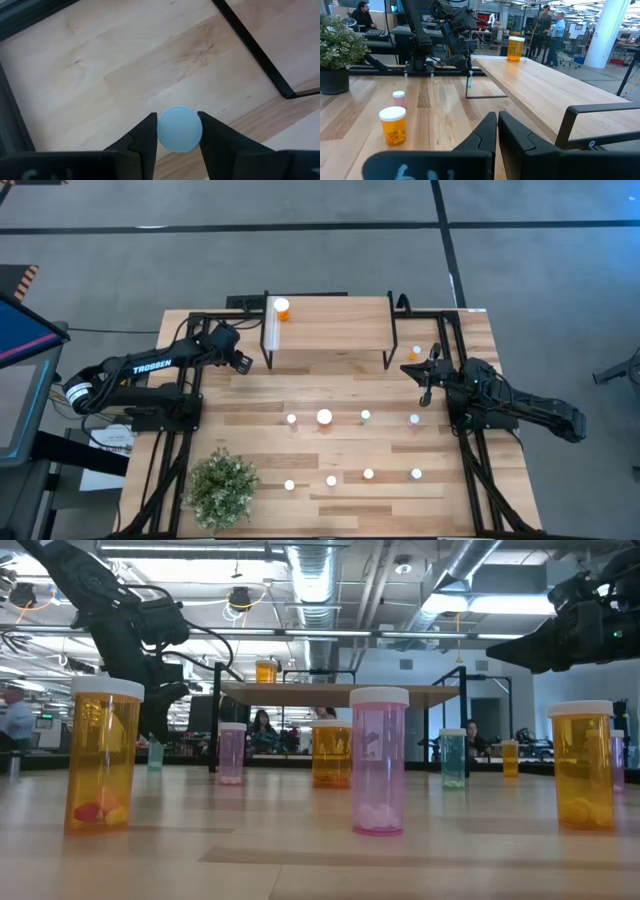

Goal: Pick and place medicine bottles onto shelf by color
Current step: Put the blue pill bottle on the shelf

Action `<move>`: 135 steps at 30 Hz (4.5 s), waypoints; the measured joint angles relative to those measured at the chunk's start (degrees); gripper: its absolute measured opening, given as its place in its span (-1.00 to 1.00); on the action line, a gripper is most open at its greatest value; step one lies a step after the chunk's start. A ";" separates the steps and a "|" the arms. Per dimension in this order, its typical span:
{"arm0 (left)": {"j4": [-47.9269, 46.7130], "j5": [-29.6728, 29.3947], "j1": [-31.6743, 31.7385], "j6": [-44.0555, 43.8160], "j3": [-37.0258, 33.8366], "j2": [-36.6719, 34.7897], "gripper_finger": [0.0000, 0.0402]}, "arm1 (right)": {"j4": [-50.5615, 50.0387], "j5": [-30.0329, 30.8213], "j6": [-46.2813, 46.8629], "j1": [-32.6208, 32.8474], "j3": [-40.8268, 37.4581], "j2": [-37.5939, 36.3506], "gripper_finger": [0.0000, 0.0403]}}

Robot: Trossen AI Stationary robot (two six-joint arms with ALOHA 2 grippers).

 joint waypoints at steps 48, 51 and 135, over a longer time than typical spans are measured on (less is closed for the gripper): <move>-19.72 2.06 -5.96 0.03 26.76 -13.04 -0.44 | -0.02 0.00 0.00 0.00 0.00 0.00 -0.79; -20.10 2.51 -9.30 -0.13 31.17 -10.47 -0.44 | -0.01 -0.01 -0.01 0.00 0.00 0.01 -0.79; -24.49 -0.48 -16.02 8.55 50.40 21.46 -0.25 | -0.01 -0.01 0.00 0.00 0.00 0.00 -0.79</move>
